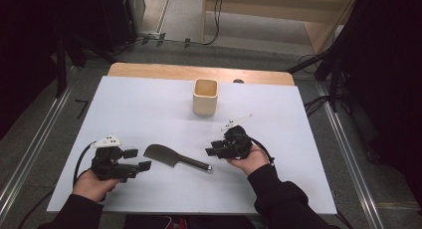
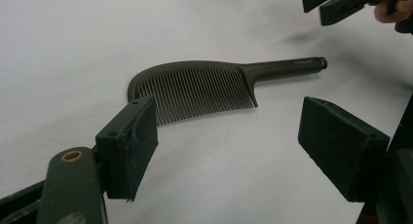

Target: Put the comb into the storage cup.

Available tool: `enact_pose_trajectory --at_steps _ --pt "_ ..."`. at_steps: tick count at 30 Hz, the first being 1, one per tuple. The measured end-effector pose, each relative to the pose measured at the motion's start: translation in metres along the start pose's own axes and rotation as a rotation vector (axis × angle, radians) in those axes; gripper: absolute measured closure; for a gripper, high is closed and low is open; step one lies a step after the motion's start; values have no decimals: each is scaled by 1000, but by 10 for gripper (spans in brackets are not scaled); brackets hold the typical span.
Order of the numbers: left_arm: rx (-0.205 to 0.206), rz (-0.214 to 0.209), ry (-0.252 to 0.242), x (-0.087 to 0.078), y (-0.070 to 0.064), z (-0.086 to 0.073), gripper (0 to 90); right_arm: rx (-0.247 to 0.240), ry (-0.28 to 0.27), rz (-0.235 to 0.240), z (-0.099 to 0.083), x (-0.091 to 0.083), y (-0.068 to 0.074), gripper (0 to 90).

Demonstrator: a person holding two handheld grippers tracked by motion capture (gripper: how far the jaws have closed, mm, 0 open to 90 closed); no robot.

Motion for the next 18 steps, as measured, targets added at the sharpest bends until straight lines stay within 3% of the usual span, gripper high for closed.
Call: enact_pose_trajectory --at_steps 7,12,15,18 --pt "-1 -1 2 0 0 0 229 -16 -38 16 -4 -18 -1 372" --pt "0 -2 3 0 0 0 229 8 -62 28 -11 -33 -4 324" --pt "0 -2 3 1 0 0 229 -14 -68 21 -16 -41 -5 302" --pt "0 -2 4 0 0 0 229 -3 -81 19 -21 -47 -7 284"
Point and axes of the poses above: each handheld gripper's, and its own axes: x roughly forward along the jaws, z roughly out of its top, y roughly to its left, the point moved 1 cm from there along x, roughly forward along the jaws, and after that the axes turned 1 degree about x, right-handed, at the moved point
